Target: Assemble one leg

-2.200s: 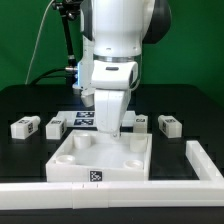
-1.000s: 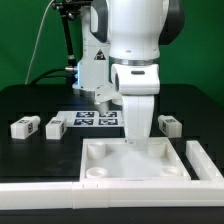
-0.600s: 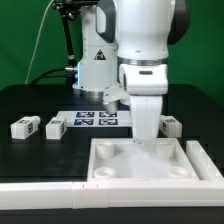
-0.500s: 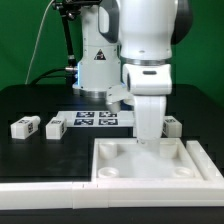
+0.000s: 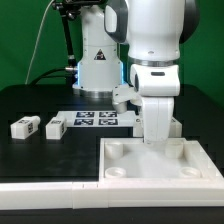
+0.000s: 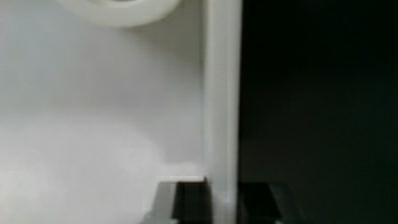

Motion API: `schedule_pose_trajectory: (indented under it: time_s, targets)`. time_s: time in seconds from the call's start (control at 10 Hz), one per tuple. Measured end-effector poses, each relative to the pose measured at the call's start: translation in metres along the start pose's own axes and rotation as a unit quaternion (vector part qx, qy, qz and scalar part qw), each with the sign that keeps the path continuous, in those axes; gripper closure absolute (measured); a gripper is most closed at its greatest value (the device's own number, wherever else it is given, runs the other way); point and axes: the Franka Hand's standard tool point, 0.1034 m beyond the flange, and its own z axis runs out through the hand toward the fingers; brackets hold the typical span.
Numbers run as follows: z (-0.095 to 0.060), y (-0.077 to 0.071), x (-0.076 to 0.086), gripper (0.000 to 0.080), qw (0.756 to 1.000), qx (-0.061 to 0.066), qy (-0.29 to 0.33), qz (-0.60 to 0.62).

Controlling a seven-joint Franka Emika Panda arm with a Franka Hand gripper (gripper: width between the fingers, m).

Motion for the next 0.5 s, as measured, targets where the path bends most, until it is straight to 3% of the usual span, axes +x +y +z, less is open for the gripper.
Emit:
schedule_pose_trajectory:
  time_s: [0.1,0.2,0.3,0.4,0.5]
  targets:
    - [0.0000,0.0000,-0.0002,0.0641,1.000,0.000,0.000,0.000]
    - [0.0000,0.0001,-0.0004,0.0454,1.000,0.000,0.000,0.000]
    - [0.0000,0.0001,-0.0006,0.0454,1.000,0.000,0.000,0.001]
    - [0.0000,0.0001,-0.0007,0.0272,1.000,0.000,0.000,0.001]
    - [0.0000,0.0001,-0.0009,0.0171,1.000,0.000,0.000,0.001]
